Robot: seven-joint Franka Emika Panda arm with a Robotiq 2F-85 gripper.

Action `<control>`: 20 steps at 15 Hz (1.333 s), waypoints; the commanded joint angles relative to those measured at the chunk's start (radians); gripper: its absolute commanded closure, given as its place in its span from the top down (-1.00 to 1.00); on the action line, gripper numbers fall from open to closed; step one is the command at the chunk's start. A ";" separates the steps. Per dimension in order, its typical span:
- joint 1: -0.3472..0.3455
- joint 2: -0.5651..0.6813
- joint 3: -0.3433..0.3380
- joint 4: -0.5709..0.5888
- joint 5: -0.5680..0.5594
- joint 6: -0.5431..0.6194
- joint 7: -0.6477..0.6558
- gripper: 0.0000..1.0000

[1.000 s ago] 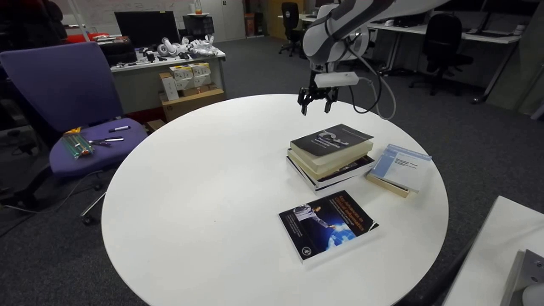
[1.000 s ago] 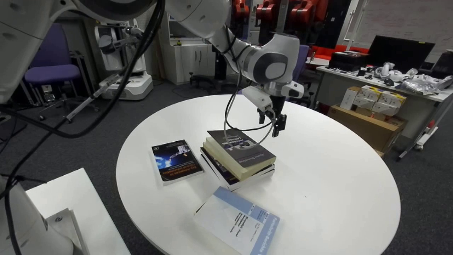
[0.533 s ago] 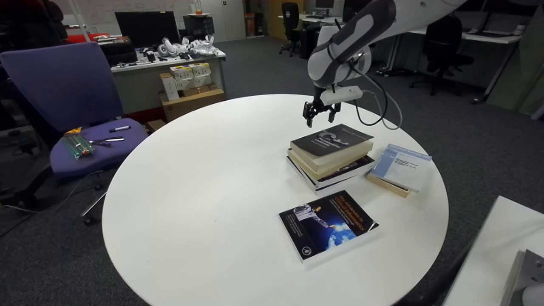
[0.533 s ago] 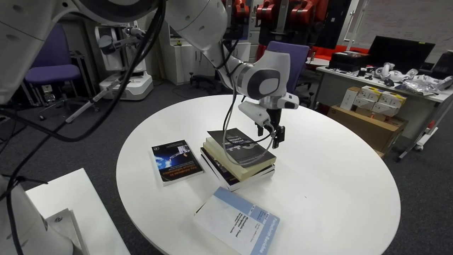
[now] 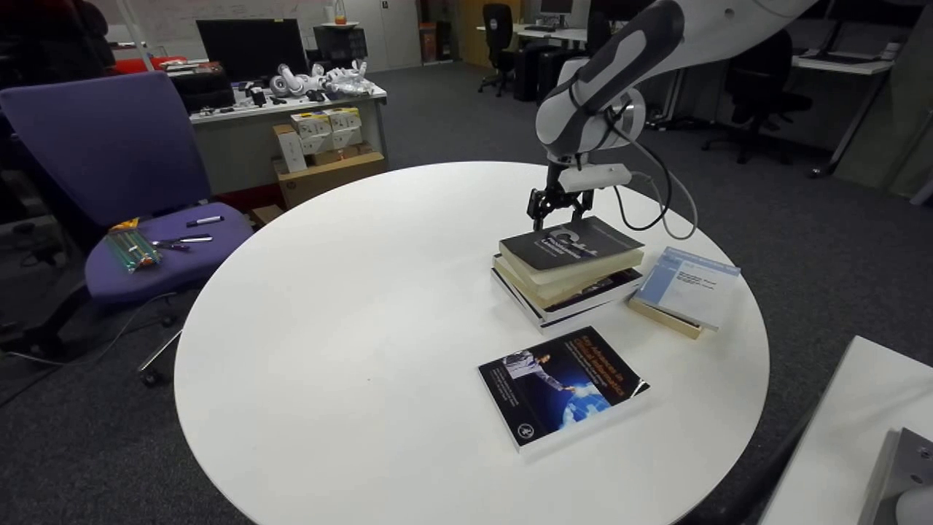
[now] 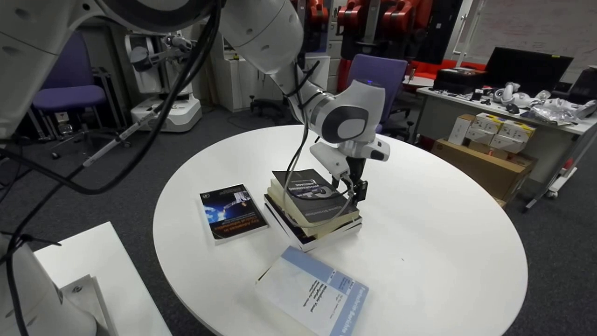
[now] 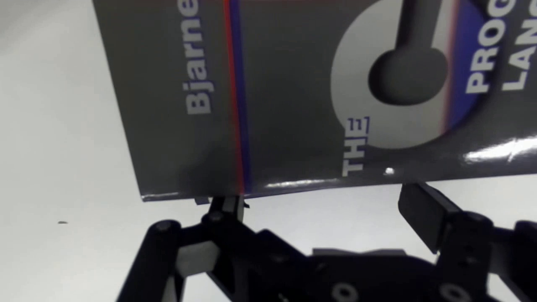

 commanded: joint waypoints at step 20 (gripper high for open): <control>0.338 -0.466 0.154 -0.442 -0.306 -0.177 0.274 1.00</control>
